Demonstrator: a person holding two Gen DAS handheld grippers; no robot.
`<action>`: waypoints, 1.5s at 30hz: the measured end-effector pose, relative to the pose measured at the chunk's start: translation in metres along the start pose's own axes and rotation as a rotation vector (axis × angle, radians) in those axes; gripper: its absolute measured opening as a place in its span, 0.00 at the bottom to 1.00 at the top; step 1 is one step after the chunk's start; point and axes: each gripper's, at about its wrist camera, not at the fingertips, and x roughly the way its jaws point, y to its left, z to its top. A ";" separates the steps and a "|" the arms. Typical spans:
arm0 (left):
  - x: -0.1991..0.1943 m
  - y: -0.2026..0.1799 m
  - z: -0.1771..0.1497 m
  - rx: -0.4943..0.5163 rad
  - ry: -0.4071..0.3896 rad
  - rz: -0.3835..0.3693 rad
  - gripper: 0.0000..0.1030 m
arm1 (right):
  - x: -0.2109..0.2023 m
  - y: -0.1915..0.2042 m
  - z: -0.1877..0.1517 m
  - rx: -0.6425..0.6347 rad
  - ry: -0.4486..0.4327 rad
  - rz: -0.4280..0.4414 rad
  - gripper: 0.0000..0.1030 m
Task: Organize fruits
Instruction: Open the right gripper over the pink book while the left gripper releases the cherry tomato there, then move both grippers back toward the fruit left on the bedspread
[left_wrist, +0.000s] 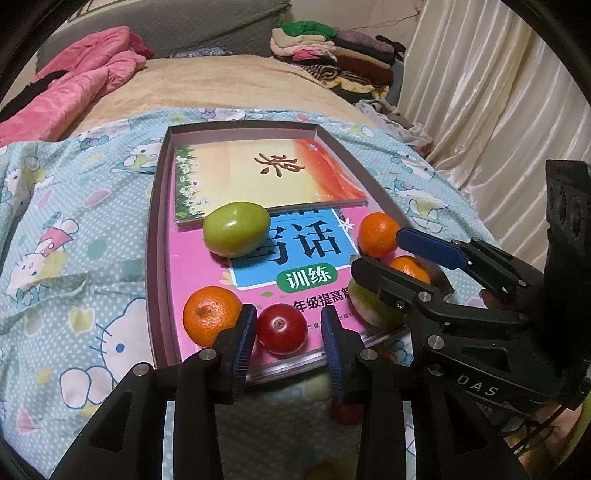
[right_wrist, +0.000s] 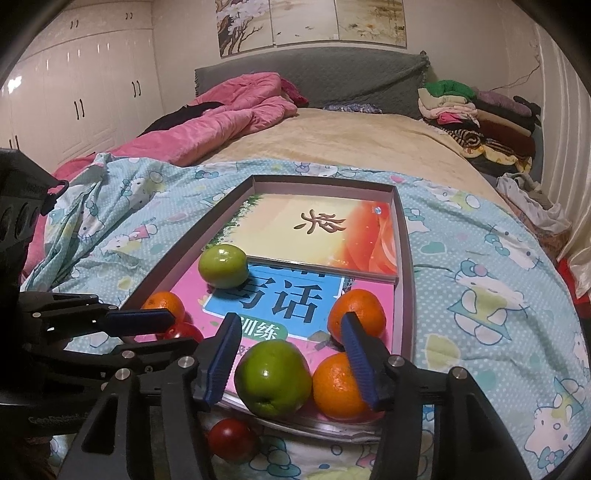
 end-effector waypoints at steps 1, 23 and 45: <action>-0.001 0.000 0.000 0.000 -0.002 -0.003 0.36 | 0.000 0.000 0.000 0.000 -0.002 -0.002 0.55; -0.021 0.013 0.003 -0.040 -0.061 0.022 0.43 | -0.017 -0.005 0.004 0.043 -0.079 0.002 0.73; -0.061 0.021 -0.016 -0.084 -0.092 0.019 0.63 | -0.068 -0.014 -0.005 0.158 -0.143 0.027 0.85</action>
